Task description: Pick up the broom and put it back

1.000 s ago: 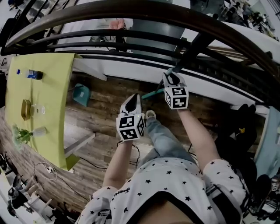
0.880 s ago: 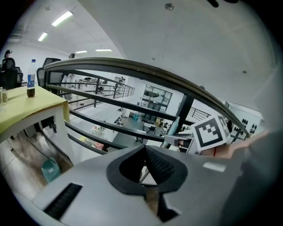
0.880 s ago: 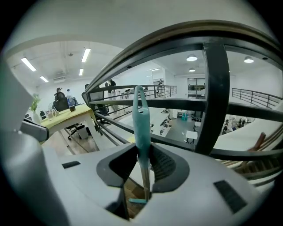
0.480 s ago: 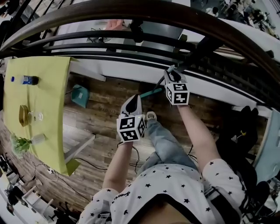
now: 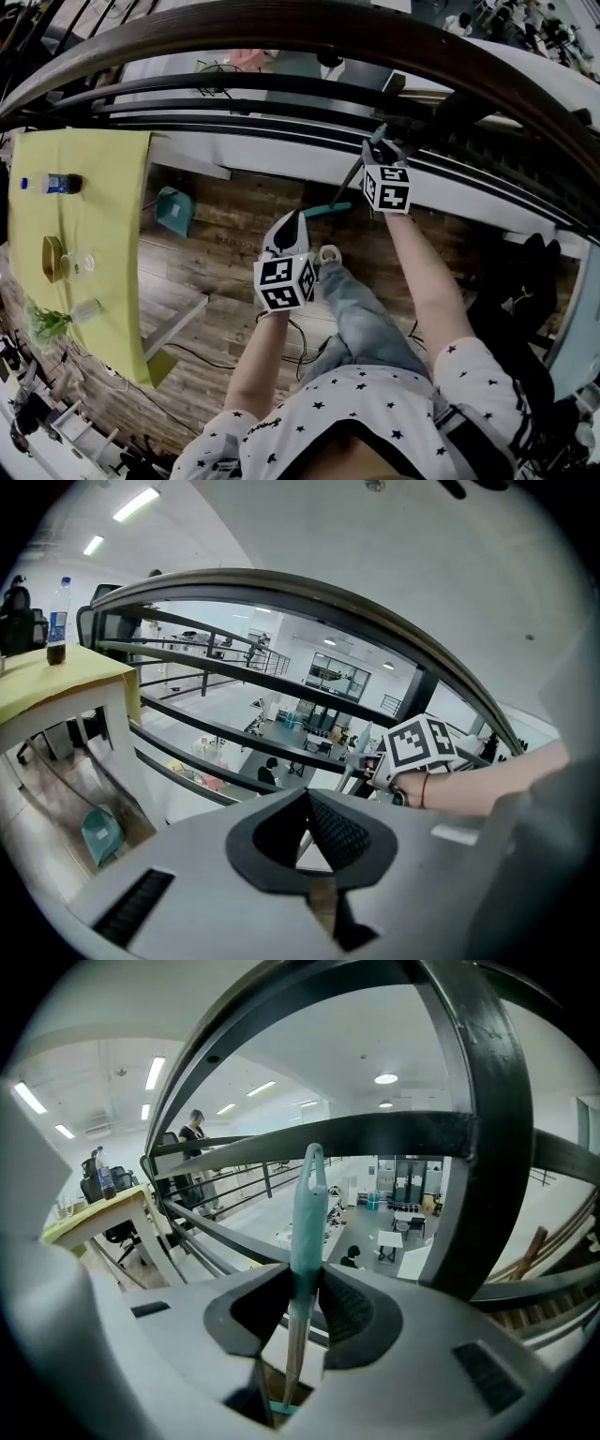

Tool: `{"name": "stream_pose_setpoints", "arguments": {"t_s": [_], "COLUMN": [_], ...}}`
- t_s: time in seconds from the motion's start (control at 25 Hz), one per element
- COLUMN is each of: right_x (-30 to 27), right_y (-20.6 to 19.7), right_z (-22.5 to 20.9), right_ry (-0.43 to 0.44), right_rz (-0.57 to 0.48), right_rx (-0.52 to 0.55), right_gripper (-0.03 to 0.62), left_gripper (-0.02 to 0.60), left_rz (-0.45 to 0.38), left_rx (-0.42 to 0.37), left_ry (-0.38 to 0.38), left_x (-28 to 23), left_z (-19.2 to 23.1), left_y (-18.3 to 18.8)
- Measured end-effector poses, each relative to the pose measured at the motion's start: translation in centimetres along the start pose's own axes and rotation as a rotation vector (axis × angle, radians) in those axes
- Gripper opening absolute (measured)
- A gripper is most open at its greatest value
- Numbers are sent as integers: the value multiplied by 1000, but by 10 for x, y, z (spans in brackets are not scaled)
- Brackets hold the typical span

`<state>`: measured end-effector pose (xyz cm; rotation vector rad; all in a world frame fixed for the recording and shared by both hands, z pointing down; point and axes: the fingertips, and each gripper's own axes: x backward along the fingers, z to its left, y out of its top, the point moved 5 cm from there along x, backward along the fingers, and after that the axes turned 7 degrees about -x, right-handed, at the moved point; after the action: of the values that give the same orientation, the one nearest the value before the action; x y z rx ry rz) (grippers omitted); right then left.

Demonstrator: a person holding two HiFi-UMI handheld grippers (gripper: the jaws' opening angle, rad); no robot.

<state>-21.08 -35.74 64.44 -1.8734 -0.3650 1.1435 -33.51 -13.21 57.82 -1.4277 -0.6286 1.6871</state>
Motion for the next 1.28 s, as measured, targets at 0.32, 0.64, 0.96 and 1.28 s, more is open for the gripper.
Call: {"name": "stream_pose_setpoints", "arguments": {"t_s": [0.32,0.64,0.96,1.28], "right_x": [-32,-55,-68,-71], "right_y": [3,9,10,13], "right_z": [-14,-21,-25,-29], "right_ry": [-42,-47,-73,-84], "right_rz": [1,7,21,20], "right_rx": [-15,6,34,38], "right_gripper": [95,102,110,112], "left_gripper": [12,12,12,12], "left_rz": [6,19,32,39], "left_rx": [3,7,-8,-4], "left_ry": [1,3,-12,-9], "left_x": [-14,-21,-24,-24], "left_z": [14,20,20,21], "left_y": [1,-3,-5,-5]}}
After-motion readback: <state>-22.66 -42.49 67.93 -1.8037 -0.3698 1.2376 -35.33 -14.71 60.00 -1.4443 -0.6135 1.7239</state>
